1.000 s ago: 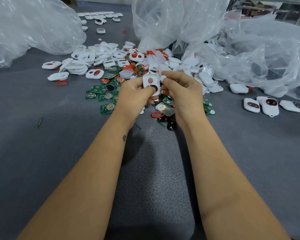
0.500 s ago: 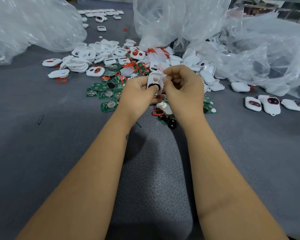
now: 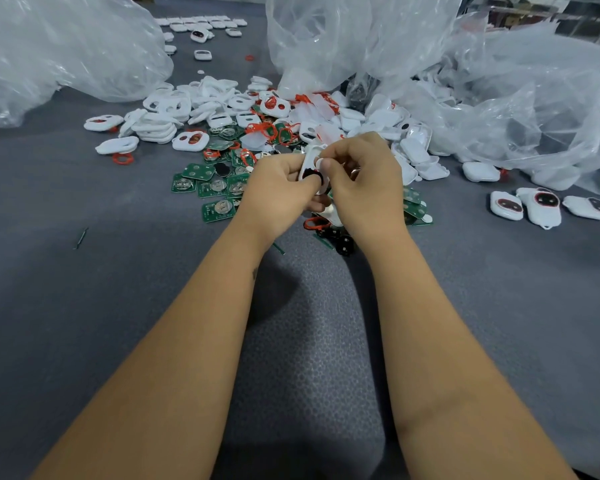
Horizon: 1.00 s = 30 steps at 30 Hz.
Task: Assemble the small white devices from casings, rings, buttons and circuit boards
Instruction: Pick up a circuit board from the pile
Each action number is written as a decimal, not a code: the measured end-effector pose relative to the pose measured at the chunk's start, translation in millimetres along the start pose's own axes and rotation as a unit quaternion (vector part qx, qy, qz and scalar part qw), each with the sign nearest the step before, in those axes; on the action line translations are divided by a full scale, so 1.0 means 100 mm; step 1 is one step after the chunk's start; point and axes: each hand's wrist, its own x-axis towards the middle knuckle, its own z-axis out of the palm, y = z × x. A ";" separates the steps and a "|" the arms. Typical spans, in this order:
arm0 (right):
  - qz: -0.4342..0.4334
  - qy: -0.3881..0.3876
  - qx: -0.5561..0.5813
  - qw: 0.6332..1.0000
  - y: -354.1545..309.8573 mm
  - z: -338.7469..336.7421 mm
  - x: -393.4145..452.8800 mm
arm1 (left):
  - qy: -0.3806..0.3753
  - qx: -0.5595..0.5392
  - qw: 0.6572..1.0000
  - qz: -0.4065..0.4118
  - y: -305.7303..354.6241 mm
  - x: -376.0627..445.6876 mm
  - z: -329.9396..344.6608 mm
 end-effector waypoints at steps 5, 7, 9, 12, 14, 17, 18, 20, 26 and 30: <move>-0.021 -0.015 -0.038 0.999 0.00 0.00 0.00 | -0.005 0.033 0.999 0.004 -0.02 0.01 0.01; -0.024 -0.014 -0.049 0.998 0.00 0.00 -0.01 | -0.006 0.041 0.999 0.005 -0.02 0.01 0.01; -0.024 -0.011 -0.050 0.998 0.00 0.00 -0.01 | -0.007 0.044 0.999 0.006 -0.02 0.00 0.01; -0.022 -0.007 -0.051 0.998 0.00 0.00 -0.01 | -0.009 0.044 0.999 0.006 -0.01 -0.01 0.02; -0.023 -0.001 -0.054 0.998 -0.01 0.01 -0.02 | -0.010 0.037 0.999 0.005 0.00 -0.01 0.03; -0.021 0.006 -0.055 0.998 0.00 0.04 -0.03 | -0.015 0.019 1.000 0.004 0.00 -0.02 0.04; -0.020 0.008 -0.054 0.998 0.00 0.05 -0.03 | -0.017 0.016 1.000 0.003 0.00 -0.02 0.04; -0.016 0.014 -0.043 0.999 0.01 0.07 -0.03 | -0.015 0.022 1.000 0.004 -0.01 -0.01 0.03; 0.050 0.026 0.032 0.998 0.01 0.07 -0.03 | -0.008 0.008 1.000 0.017 0.01 -0.05 0.03; 0.108 -0.023 0.063 0.992 0.00 0.05 0.00 | -0.020 -0.011 1.000 0.006 0.01 -0.03 0.01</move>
